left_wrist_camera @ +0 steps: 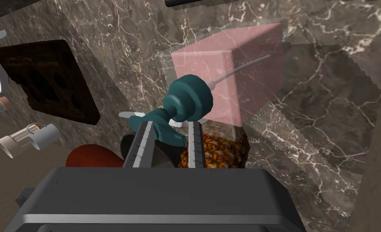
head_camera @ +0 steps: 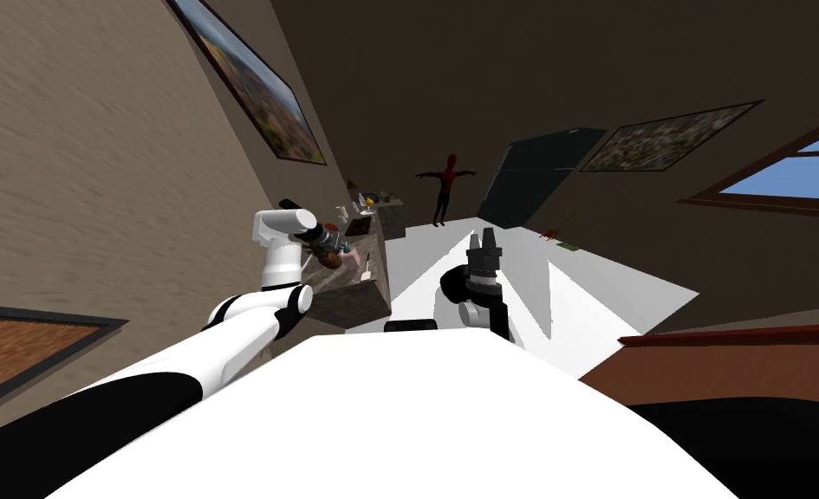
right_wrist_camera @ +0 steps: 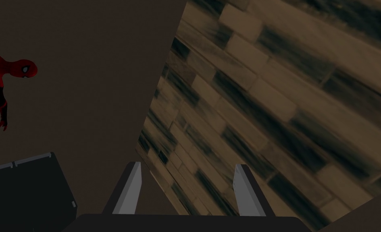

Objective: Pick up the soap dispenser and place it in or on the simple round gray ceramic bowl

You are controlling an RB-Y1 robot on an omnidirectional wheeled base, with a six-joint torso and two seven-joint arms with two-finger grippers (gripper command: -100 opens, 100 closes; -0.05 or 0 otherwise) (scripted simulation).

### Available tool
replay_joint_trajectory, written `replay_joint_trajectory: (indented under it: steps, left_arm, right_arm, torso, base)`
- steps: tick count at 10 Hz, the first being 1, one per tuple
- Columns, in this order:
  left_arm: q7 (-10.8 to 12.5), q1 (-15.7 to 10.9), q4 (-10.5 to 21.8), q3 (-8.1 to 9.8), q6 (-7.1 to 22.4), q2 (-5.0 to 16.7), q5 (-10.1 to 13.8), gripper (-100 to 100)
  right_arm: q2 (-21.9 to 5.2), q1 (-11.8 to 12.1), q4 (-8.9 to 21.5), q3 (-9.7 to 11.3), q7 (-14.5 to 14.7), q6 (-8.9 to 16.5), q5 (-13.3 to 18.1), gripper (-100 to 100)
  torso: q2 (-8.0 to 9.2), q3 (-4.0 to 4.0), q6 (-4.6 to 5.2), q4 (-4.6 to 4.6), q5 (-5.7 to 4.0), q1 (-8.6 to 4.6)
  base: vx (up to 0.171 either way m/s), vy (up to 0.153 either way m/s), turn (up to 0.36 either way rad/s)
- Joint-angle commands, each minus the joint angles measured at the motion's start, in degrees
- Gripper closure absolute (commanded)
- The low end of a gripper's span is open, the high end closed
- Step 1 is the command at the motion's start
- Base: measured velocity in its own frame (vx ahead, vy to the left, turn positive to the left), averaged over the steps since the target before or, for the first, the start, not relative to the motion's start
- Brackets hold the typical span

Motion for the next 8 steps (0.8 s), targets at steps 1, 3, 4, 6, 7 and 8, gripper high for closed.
replay_joint_trajectory:
  steps: [1, 3, 4, 6, 7, 8]
  left_arm:
    - [1.9, -1.1, 0.9, -0.12, -1.0, 0.2, -0.6, 100]
    - [4.3, -2.4, 2.1, -0.08, -2.5, 0.4, -1.5, 100]
    - [5.5, -3.1, 2.8, 0.03, -3.3, 0.5, -2.1, 100]
    - [8.1, -4.5, 4.2, 0.45, -5.3, 0.7, -3.2, 100]
    - [9.4, -5.1, 5.0, 0.78, -6.5, 0.8, -3.8, 100]
    - [10.7, -5.8, 5.7, 1.20, -7.8, 0.9, -4.5, 100]
  right_arm:
    - [0.0, 0.0, 0.0, 0.0, 0.0, 0.0, 0.0, 0]
    - [0.0, 0.0, 0.0, 0.0, 0.0, 0.0, 0.0, 0]
    - [0.0, 0.0, 0.0, 0.0, 0.0, 0.0, 0.0, 0]
    - [0.0, 0.0, 0.0, 0.0, 0.0, 0.0, 0.0, 0]
    - [0.0, 0.0, 0.0, 0.0, 0.0, 0.0, 0.0, 0]
    - [0.0, 0.0, 0.0, 0.0, 0.0, 0.0, 0.0, 0]
  torso:
    - [0.00, 0.00, 0.00, 0.00, 0.00, 0.00]
    - [-0.18, -0.11, 0.00, -0.05, 0.01, 0.00]
    - [-0.25, -0.15, 0.01, -0.07, 0.01, 0.01]
    - [-0.32, -0.19, -0.01, -0.09, 0.01, 0.02]
    - [-0.35, -0.21, -0.01, -0.09, 0.00, 0.02]
    - [-0.40, -0.24, -0.01, -0.10, 0.00, 0.04]
  base:
    - [-0.079, 0.009, -0.033]
    - [-0.063, 0.004, -0.044]
    - [-0.051, 0.010, -0.053]
    - [-0.044, 0.007, -0.036]
    - [-0.028, 0.010, -0.046]
    - [-0.017, 0.018, -0.037]
